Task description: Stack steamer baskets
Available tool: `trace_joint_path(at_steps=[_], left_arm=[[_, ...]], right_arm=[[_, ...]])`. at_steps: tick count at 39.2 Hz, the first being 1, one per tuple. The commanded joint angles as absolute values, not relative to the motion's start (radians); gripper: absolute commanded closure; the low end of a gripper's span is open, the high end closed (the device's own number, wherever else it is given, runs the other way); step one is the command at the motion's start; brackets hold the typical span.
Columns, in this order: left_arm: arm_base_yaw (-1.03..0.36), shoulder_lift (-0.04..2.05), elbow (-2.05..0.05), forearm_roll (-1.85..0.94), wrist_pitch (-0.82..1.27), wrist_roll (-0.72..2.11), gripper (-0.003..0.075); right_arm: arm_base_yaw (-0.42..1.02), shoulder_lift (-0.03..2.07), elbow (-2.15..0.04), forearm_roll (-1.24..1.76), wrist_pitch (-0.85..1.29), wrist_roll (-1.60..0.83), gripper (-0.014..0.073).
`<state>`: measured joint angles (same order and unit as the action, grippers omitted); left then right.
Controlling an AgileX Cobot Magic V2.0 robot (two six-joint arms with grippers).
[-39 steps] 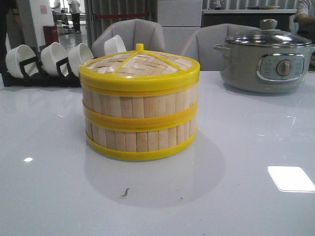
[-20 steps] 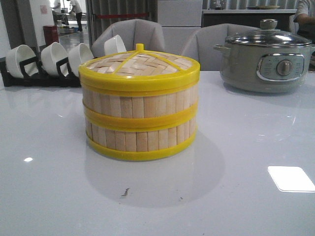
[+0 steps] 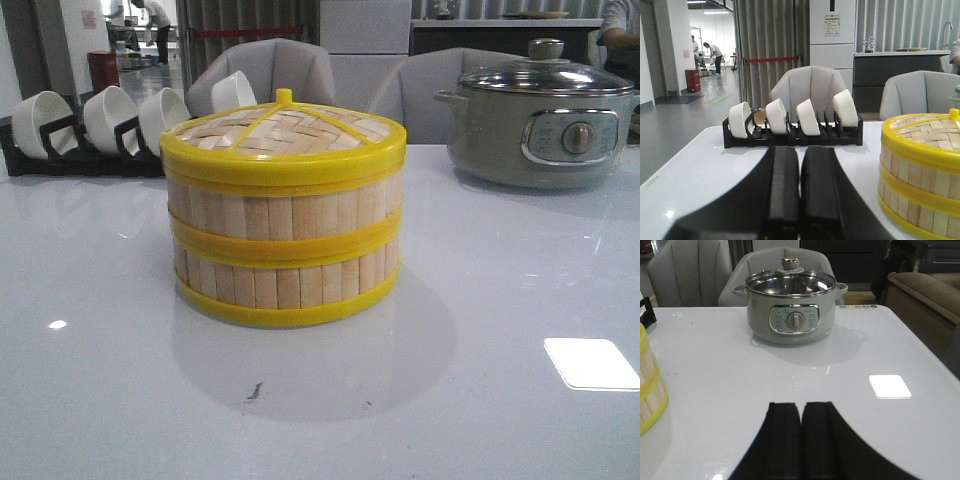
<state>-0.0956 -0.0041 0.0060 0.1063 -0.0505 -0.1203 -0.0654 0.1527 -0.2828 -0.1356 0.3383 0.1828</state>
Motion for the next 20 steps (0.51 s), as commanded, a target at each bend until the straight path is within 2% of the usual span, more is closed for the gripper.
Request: trace_joint_path(at_steps=[1, 20], left_arm=[[-0.094, -0.017, 0.008, 0.108, -0.143, -0.121, 0.0636], [-0.094, -0.017, 0.008, 0.108, -0.143, -0.121, 0.0636]], right_arm=[[-0.069, 0.161, -0.313, -0.143, 0.251, 0.175, 0.0543], [-0.071, 0.15, -0.313, -0.168, 0.246, 0.175, 0.0543]])
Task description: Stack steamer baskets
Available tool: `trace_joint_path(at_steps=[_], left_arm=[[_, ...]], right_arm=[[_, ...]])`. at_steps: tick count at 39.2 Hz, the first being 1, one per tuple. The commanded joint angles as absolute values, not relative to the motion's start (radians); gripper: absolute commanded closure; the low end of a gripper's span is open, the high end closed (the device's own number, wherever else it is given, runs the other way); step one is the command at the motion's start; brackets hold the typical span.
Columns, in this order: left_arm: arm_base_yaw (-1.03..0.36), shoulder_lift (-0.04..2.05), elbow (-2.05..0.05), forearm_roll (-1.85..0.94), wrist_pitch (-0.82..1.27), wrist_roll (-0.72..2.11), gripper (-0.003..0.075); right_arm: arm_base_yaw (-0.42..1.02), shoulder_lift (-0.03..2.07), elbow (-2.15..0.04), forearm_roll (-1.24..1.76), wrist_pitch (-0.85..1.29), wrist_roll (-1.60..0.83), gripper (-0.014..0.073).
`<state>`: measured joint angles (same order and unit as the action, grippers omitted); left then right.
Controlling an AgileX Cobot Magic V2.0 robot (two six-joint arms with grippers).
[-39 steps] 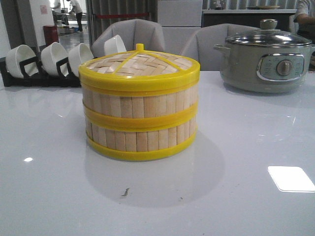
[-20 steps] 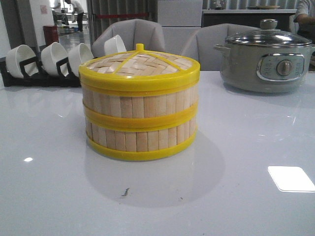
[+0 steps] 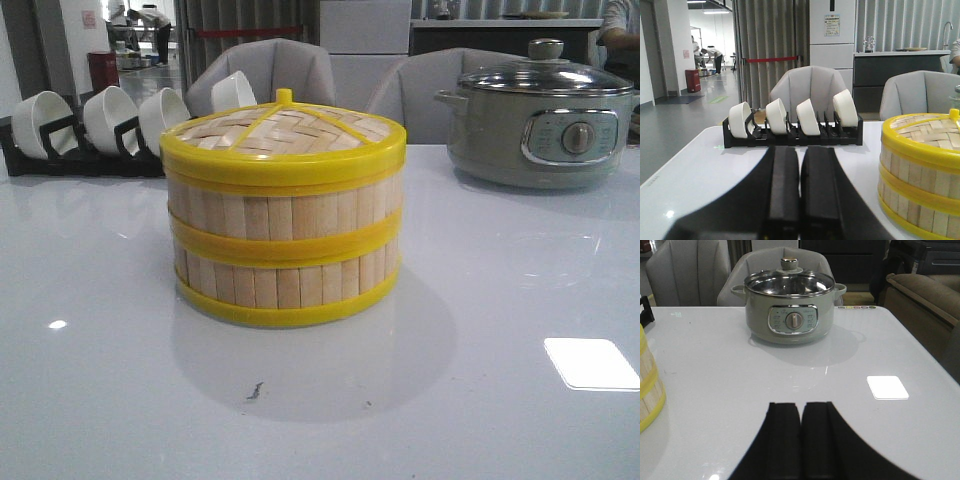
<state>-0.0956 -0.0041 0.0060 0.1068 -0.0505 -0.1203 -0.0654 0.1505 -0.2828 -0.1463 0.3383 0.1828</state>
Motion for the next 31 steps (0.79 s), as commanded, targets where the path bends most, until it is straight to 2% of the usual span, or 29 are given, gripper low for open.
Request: trace_joint_path(at_steps=[1, 12, 27, 31], left_arm=[[-0.094, -0.017, 0.008, 0.108, -0.143, -0.121, 0.0636], [-0.094, -0.017, 0.008, 0.108, -0.143, -0.121, 0.0636], [-0.094, -0.017, 0.008, 0.108, -0.143, -0.121, 0.0636], [-0.094, -0.017, 0.008, 0.108, -0.143, -0.121, 0.0636]], right_arm=[[-0.071, 0.144, -0.313, -0.168, 0.246, 0.175, 0.0543], [-0.071, 0.051, -0.221, -0.17, 0.219, 0.175, 0.0543], [-0.071, -0.032, 0.02, -0.17, -0.076, 0.175, 0.0543], [-0.071, -0.032, 0.015, -0.169, -0.055, 0.177, 0.0543]])
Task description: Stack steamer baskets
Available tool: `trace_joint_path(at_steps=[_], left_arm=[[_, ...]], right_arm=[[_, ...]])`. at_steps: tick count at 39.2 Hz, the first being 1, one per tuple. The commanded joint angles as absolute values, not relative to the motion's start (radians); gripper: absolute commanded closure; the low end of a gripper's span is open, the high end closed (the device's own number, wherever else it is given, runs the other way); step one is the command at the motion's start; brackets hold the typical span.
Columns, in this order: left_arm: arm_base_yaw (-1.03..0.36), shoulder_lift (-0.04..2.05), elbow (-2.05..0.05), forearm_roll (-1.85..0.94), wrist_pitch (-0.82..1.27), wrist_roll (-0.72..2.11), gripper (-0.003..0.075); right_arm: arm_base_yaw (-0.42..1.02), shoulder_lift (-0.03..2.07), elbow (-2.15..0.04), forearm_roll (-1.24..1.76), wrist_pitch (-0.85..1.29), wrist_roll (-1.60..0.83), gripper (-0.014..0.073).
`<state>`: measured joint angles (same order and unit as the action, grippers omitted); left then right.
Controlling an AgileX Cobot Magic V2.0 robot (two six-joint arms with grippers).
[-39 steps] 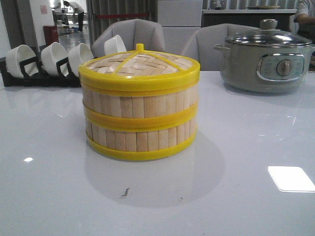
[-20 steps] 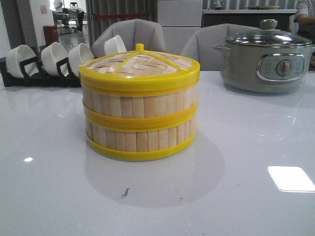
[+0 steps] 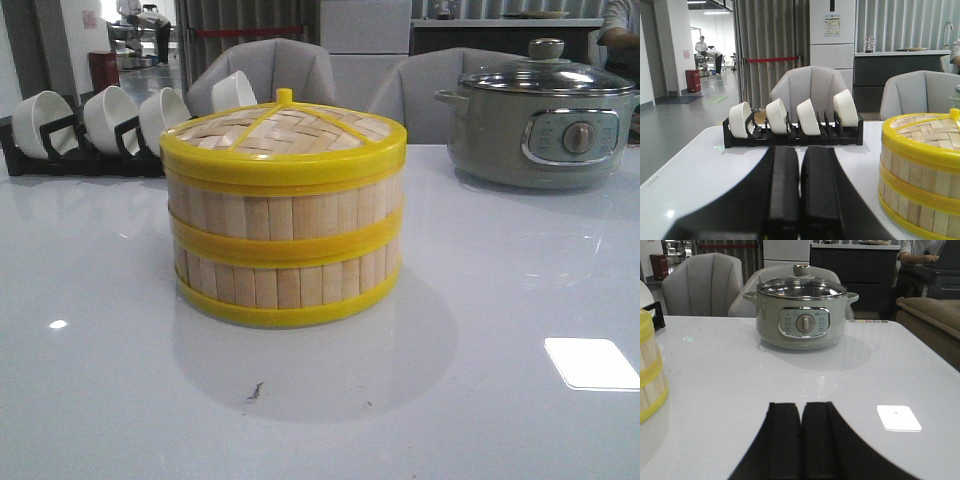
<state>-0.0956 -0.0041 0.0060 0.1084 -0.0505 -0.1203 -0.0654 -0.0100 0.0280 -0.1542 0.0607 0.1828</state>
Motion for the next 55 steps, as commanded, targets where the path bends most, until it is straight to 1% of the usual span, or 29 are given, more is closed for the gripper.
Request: trace_joint_path(at_steps=[1, 24, 34, 55], left_arm=[[-0.094, -0.017, 0.008, 0.108, -0.143, -0.121, 0.0636], [-0.094, -0.017, 0.008, 0.108, -0.143, -0.121, 0.0636], [-0.094, -0.017, 0.008, 0.108, -0.143, -0.121, 0.0636], [-0.094, -0.017, 0.008, 0.108, -0.143, -0.121, 0.0636]], right_arm=[[-0.071, -0.032, 0.015, -0.169, -0.055, 0.177, 0.0543], [-0.071, -0.031, 0.015, -0.155, -0.082, 0.173, 0.0543], [-0.071, -0.031, 0.015, 0.033, -0.067, -0.011, 0.0543], [-0.071, -0.031, 0.015, 0.033, -0.067, -0.02, 0.0543]])
